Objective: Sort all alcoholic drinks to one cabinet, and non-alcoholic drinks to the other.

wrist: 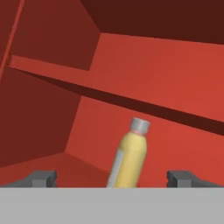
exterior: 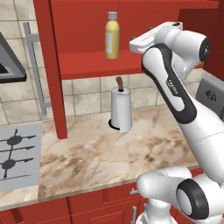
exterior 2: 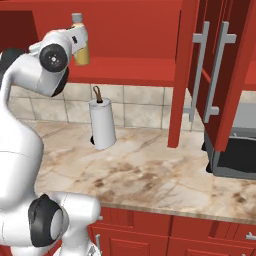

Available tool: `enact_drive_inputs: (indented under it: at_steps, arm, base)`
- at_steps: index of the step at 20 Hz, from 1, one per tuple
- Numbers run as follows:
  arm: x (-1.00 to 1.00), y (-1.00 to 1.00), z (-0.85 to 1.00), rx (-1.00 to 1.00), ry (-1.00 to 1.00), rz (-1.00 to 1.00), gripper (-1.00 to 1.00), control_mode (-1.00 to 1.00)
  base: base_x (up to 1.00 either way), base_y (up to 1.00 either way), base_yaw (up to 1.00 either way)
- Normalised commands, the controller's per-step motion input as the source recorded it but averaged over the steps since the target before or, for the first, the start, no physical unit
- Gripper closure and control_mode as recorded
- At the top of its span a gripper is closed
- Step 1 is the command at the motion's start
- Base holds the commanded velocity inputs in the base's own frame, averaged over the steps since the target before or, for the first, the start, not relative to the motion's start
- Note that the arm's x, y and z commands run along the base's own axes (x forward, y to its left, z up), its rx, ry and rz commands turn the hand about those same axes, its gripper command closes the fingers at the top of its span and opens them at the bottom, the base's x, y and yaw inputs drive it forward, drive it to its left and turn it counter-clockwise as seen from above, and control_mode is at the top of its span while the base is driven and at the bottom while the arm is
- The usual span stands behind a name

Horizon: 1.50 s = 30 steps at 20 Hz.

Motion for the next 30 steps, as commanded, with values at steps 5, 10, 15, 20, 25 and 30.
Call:
enact_drive_inputs:
  at_steps: [5, 10, 15, 20, 25, 30]
  arm:
    - [-0.71, -0.01, -0.12, 0.0, 0.03, -0.04, -1.0, -1.0]
    - [-0.59, -0.03, -0.16, -0.02, 0.11, -0.04, -1.0, -1.0]
    - [-0.56, 0.0, -0.14, -0.03, 0.15, -0.04, -1.0, -1.0]
    - [-0.57, 0.0, -0.2, -0.03, 0.14, -0.03, -1.0, -1.0]
    - [-0.4, 0.0, -0.2, -0.01, 0.09, -0.03, -1.0, -1.0]
    - [-0.05, 0.0, 0.0, 0.0, -0.01, 0.0, -1.0, -1.0]
  base:
    - [0.0, 0.0, 0.0]
    - [0.0, 0.0, 0.0]
    - [0.0, 0.0, 0.0]
    - [0.0, 0.0, 0.0]
    - [0.0, 0.0, 0.0]
    - [0.0, 0.0, 0.0]
